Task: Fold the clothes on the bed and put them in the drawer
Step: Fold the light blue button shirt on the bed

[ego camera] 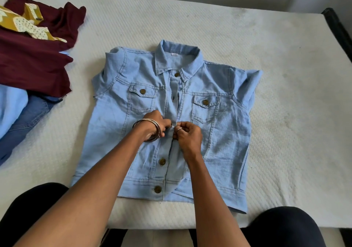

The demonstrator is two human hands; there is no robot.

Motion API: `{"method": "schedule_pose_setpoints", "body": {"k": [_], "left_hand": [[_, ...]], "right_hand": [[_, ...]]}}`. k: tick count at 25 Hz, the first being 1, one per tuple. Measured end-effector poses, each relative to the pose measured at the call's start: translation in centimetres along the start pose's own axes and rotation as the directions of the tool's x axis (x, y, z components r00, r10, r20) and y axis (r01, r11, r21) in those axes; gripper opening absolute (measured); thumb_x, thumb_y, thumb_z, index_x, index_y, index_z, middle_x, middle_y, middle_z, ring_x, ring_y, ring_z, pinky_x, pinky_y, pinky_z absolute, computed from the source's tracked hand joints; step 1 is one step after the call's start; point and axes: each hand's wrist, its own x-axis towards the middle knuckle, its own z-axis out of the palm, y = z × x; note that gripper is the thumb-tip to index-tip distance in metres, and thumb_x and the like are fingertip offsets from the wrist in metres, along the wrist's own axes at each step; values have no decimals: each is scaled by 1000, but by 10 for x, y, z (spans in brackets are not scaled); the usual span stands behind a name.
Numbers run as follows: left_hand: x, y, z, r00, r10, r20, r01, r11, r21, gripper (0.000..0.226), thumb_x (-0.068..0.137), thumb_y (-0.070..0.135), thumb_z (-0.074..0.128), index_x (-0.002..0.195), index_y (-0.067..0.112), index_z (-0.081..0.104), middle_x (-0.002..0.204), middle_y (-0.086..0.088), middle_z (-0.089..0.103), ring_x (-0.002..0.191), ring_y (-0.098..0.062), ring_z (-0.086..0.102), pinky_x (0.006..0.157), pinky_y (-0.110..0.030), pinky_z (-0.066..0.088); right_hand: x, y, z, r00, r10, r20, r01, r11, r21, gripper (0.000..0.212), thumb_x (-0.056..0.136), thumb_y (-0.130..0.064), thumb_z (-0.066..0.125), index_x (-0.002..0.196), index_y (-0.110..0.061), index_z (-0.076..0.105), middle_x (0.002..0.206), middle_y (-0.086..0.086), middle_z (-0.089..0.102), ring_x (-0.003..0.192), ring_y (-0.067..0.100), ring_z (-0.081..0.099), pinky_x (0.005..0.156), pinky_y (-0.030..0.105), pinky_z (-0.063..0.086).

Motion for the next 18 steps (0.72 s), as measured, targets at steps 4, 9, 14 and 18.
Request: {"method": "schedule_pose_setpoints", "body": {"k": [4, 9, 14, 18], "left_hand": [[3, -5, 2, 999, -40, 28, 45, 977, -210, 20, 86, 9, 55, 68, 3, 62, 55, -7, 55, 39, -19, 54, 43, -24, 47], [-3, -13, 2, 998, -40, 45, 54, 935, -351, 13, 83, 6, 60, 73, -1, 64, 60, -12, 60, 46, -24, 62, 47, -29, 55], [-12, -25, 9, 987, 39, -159, -107, 889, -446, 8, 84, 6, 66, 76, 3, 69, 66, -12, 68, 53, -26, 67, 54, -36, 59], [-20, -42, 27, 885, 273, -377, -396, 867, -303, 17, 82, 0, 70, 90, 13, 75, 81, -2, 73, 68, -15, 71, 68, -29, 60]], "right_hand": [[0, -11, -1, 999, 11, -47, -19, 983, -181, 14, 79, -23, 81, 75, -11, 74, 63, 4, 71, 61, 20, 69, 62, 32, 58], [-14, -20, 6, 987, -157, -18, 129, 867, -482, 31, 80, -12, 73, 54, -14, 57, 51, 3, 50, 52, 16, 44, 50, 27, 31], [-14, -20, 7, 976, -211, 53, 206, 819, -535, 53, 79, -6, 65, 45, -20, 28, 45, -1, 27, 46, 14, 25, 44, 30, 18], [-8, -14, 3, 957, -254, 141, 290, 810, -509, 46, 83, -8, 62, 50, -20, 32, 47, -4, 32, 54, 20, 33, 46, 32, 21]]}}
